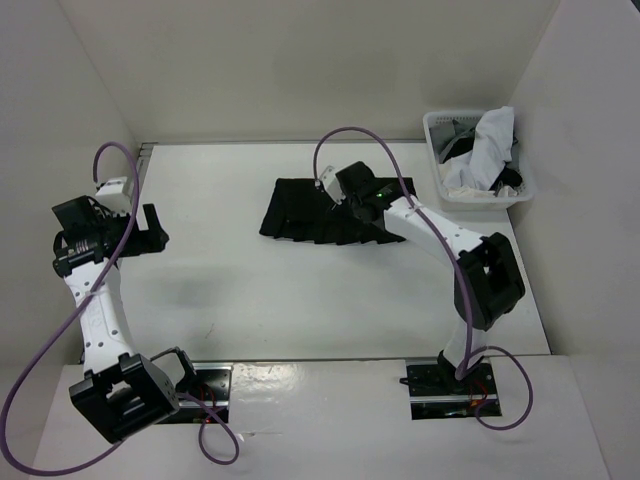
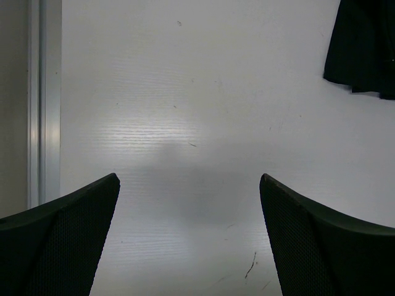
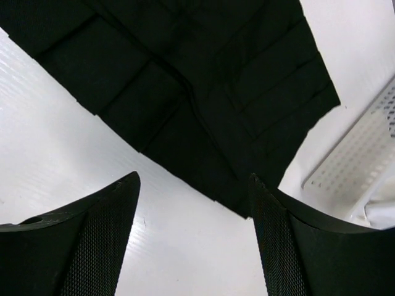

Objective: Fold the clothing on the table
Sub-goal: Fold the skirt

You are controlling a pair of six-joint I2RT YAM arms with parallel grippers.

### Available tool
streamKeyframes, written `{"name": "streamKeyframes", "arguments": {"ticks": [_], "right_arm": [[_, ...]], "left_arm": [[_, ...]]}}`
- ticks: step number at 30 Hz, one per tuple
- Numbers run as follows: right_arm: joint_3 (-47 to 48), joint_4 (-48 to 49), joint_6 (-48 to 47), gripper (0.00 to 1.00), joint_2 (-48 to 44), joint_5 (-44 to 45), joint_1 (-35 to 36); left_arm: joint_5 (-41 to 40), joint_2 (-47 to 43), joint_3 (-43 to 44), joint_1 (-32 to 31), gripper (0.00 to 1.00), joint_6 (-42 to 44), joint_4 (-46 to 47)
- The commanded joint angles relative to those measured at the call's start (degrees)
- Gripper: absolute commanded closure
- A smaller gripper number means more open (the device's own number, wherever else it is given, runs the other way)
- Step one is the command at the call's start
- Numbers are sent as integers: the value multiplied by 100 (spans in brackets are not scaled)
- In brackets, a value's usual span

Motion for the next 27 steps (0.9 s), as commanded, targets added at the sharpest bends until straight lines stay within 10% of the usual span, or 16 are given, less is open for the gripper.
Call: {"name": "streamKeyframes", "arguments": {"ticks": [1,27], "right_arm": [[-65,507,-347,24,193,-179,102],[-285,1641,-1744,26,1090,84,217]], "left_arm": [[-98,-191,-25,28,0,-56,199],[-99,-454,-78,319,0,-56,252]]}}
